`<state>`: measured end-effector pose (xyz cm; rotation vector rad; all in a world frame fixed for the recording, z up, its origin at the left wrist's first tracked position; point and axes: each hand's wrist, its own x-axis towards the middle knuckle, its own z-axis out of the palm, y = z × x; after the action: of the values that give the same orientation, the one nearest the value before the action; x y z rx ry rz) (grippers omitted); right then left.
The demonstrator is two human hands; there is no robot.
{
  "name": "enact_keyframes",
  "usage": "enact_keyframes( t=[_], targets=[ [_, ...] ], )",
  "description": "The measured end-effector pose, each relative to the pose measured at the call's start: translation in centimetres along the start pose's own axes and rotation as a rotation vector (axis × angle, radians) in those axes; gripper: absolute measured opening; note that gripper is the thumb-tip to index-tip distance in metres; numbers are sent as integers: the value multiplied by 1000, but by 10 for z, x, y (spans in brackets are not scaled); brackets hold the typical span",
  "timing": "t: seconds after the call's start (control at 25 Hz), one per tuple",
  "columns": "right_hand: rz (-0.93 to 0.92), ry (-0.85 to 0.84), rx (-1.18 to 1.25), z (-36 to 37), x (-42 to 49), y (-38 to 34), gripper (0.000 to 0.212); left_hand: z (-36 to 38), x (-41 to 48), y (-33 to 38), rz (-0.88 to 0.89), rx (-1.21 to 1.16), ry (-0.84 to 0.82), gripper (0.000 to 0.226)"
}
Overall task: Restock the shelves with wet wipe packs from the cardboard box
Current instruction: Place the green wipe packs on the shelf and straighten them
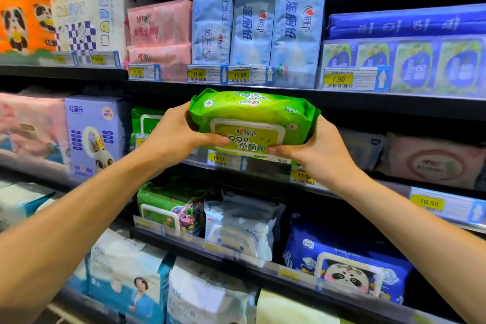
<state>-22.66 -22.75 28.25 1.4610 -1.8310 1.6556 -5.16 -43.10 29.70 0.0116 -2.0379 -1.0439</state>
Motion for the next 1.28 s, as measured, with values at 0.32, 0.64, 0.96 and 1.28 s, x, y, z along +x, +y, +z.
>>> enact_keyframes(
  t=[0.32, 0.64, 0.96, 1.28],
  targets=[
    [-27, 100, 24, 15, -2, 13, 88, 0, 5, -18, 5, 5, 19, 77],
    [-82, 176, -132, 27, -13, 15, 89, 12, 15, -36, -93, -166, 114, 93],
    [-81, 157, -329, 26, -5, 23, 83, 20, 20, -54, -144, -176, 104, 85],
    [-100, 190, -380, 30, 2, 29, 68, 27, 42, -70, -177, -197, 125, 81]
  ],
)
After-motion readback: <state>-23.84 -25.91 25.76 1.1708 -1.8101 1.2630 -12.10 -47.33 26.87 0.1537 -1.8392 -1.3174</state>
